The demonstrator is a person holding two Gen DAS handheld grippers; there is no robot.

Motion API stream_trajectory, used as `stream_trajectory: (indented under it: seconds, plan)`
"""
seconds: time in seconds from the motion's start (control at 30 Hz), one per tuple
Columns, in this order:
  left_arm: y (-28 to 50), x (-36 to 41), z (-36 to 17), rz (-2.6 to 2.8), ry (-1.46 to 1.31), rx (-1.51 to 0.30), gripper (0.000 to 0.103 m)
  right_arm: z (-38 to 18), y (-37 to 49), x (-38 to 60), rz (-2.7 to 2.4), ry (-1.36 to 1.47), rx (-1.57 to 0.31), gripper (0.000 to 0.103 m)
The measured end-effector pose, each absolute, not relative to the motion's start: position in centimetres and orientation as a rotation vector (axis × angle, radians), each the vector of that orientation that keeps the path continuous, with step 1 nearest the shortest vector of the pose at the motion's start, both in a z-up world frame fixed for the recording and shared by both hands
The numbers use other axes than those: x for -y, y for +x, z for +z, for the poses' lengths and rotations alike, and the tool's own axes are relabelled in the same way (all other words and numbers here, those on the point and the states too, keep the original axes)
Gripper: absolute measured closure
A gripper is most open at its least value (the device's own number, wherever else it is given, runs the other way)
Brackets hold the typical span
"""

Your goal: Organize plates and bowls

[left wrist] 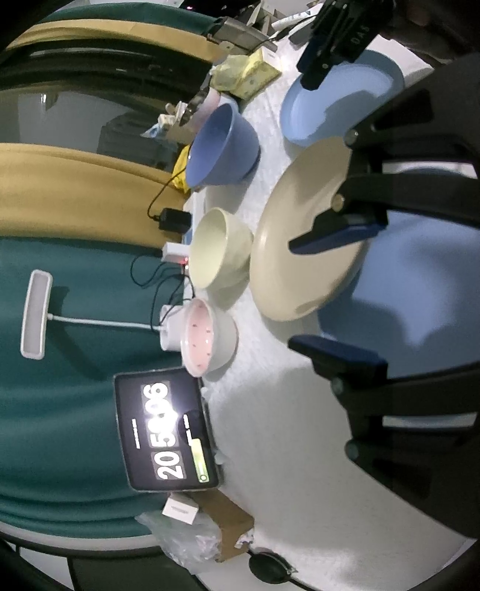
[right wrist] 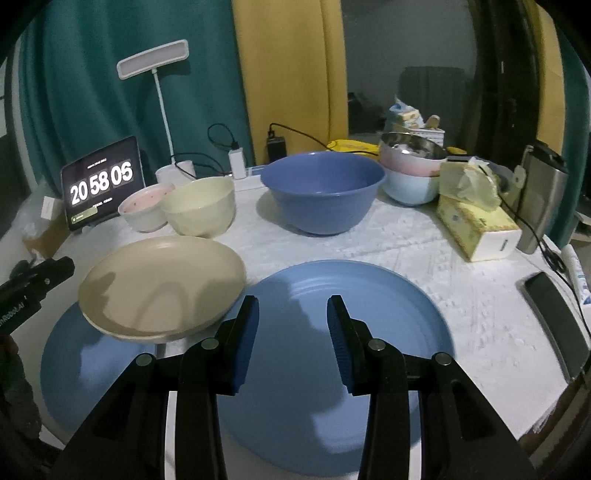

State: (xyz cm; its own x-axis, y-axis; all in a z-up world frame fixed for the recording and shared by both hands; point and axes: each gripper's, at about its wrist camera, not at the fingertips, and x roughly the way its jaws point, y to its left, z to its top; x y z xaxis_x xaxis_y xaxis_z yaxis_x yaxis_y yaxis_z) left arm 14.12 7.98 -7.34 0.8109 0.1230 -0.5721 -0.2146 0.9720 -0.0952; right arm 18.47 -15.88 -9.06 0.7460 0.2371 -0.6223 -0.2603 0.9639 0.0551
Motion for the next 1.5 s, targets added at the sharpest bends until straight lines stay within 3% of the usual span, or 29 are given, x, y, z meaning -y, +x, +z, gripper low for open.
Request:
stream_trajectory:
  seconds: [0.67,1.5]
  plan:
    - [17.7,-10.5,-9.7,0.152,-0.215,-0.699,0.056,-9.7,23.0,11.7,0.353,-0.036,-0.716,0.062]
    - [20.0,-10.1,-11.4,0.123,-0.234,-0.797,0.056,-12.9,29.4,8.8,0.399,-0.035,-0.949,0.062]
